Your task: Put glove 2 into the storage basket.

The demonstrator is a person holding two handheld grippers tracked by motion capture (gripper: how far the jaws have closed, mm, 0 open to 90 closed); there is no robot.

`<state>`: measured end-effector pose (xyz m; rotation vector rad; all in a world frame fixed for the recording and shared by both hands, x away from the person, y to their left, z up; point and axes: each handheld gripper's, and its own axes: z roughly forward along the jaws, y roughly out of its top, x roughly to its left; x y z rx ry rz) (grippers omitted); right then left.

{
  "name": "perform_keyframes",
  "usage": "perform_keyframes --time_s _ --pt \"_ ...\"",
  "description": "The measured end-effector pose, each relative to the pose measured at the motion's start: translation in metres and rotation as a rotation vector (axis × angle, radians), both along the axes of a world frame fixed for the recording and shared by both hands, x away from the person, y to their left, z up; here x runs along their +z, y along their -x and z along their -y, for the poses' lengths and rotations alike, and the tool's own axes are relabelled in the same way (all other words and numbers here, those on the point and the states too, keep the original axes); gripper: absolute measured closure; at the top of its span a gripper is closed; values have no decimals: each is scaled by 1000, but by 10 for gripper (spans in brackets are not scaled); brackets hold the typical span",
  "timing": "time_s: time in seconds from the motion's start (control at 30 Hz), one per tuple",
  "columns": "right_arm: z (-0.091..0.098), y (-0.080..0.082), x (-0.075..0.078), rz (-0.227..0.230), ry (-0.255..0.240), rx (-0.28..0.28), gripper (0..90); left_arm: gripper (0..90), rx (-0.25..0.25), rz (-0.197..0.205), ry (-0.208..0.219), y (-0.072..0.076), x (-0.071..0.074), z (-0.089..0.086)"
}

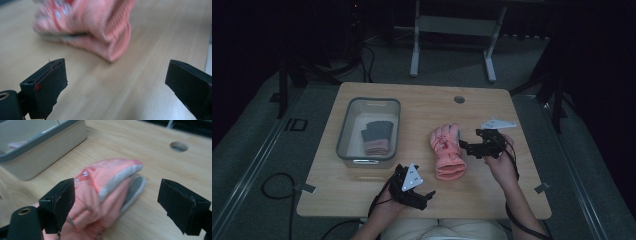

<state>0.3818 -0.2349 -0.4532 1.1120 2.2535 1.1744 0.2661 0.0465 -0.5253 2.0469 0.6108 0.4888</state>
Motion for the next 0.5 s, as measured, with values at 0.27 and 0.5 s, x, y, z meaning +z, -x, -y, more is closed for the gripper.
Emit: perform_keyframes --time_s 0.27,0.5 --pt "28 0 11 3 -30 -54 143 39 63 80 73 -11 37 -2" --pt "23 6 21 4 -96 29 100 38 80 39 110 -28 74 12"
